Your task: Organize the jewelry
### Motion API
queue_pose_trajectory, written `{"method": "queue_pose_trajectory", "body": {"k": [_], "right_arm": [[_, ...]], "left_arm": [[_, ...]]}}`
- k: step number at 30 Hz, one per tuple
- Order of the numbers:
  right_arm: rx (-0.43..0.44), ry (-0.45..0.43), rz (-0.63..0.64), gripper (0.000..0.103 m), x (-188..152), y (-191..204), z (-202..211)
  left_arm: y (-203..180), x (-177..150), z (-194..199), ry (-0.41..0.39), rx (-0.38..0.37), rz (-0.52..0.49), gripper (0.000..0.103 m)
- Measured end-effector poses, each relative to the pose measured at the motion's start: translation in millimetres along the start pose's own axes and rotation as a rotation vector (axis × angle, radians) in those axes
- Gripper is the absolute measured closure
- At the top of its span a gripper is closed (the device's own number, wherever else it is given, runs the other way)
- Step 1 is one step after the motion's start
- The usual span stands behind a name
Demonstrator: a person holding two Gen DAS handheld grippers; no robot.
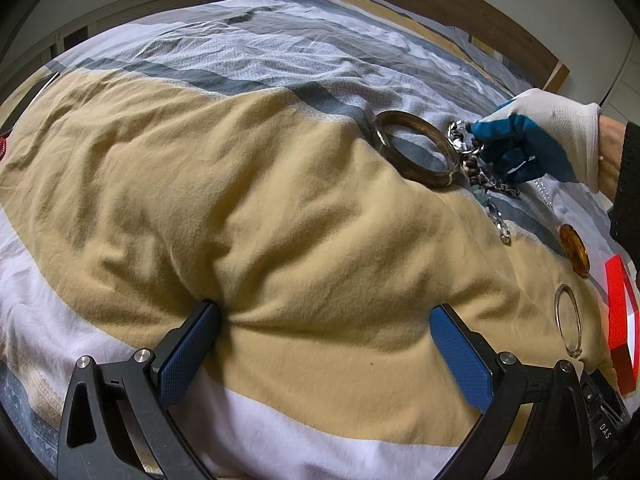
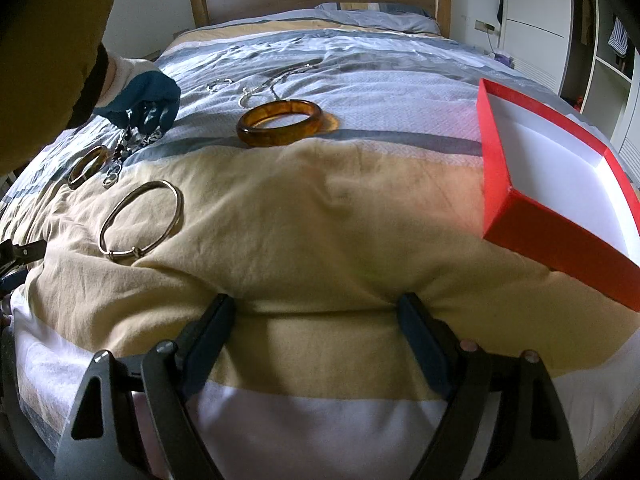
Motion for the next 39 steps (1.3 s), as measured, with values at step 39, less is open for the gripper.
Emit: {"method": "queue_pose_trajectory", "body": {"k": [39], "right_arm": [[0.0, -0.001, 0.0, 0.019, -1.0, 0.7, 0.2]], "left_arm": [[1.0, 2.6, -2.6, -0.001, -0.001, 0.002, 0.001]]}}
Point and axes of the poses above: each gripper's, at about its wrist camera, not at the fingertips, and z roughly against the way its jaws point, y to its left, x to its top, the point moved 3 cm from there along -z, roughly the way its jaws point, and after that the axes turned 12 degrees about -y, right-handed, at the moved point
